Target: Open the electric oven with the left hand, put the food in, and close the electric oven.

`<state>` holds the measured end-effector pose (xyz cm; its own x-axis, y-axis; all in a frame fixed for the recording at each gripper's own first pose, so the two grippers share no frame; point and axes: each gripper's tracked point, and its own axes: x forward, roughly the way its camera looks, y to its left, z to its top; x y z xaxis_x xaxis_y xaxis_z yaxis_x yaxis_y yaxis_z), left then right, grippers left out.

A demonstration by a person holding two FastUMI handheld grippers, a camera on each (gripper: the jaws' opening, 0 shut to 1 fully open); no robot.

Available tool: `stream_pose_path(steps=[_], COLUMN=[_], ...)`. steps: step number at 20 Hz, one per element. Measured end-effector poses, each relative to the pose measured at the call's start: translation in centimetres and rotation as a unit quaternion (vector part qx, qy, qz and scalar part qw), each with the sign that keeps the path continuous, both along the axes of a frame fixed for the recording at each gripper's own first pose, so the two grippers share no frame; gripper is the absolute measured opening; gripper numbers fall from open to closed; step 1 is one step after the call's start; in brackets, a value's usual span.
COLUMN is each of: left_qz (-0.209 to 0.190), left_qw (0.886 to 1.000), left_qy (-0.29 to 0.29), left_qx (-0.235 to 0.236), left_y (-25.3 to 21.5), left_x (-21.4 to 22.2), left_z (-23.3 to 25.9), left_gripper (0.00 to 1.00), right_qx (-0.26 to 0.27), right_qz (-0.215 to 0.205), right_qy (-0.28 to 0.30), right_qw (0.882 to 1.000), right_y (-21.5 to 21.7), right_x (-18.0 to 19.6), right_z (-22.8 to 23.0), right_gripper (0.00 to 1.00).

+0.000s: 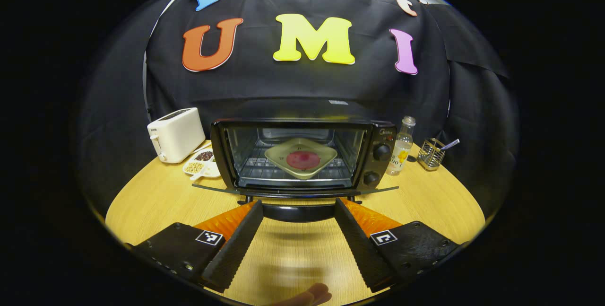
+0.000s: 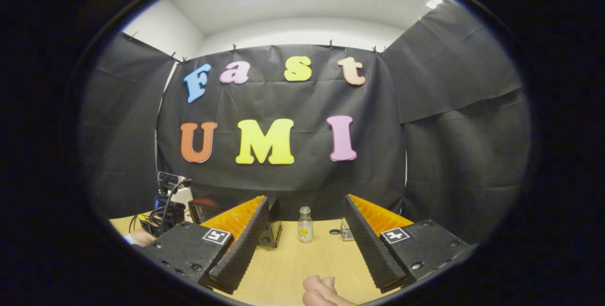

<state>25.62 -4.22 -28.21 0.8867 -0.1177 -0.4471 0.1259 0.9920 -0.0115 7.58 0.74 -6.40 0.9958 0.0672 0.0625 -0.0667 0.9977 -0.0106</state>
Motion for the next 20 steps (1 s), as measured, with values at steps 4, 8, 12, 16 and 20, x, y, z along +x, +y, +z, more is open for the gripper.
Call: stream_pose_path(steps=[4, 8, 12, 16, 20], left_qz=[0.004, 0.009, 0.024, 0.031, 0.023], left_qw=[1.0, 0.999, 0.997, 0.996, 0.995], left_qy=[-0.023, -0.044, -0.048, -0.068, -0.088], left_qx=[-0.015, -0.019, -0.047, -0.056, -0.047], left_y=[0.0, 0.3, 0.4, 0.9, 0.9], left_x=[2.6, 5.6, 7.1, 5.8, 2.2], left_z=[1.9, 3.5, 4.7, 7.9, 11.0], left_gripper=[0.98, 0.98, 0.96, 0.96, 0.96], right_qx=[-0.001, -0.005, -0.007, -0.003, 0.003], right_qz=[-0.009, -0.017, -0.021, -0.023, -0.033], right_qy=[0.005, 0.009, 0.008, 0.014, 0.017], right_qw=[1.0, 1.0, 1.0, 1.0, 0.999], right_y=[-1.2, -2.2, -2.5, -2.4, -2.4], right_x=[0.5, 0.2, -0.1, -0.6, -1.3], right_z=[-0.5, -0.7, -0.6, -0.6, -0.3], right_gripper=[1.0, 0.96, 1.0, 0.96, 0.96])
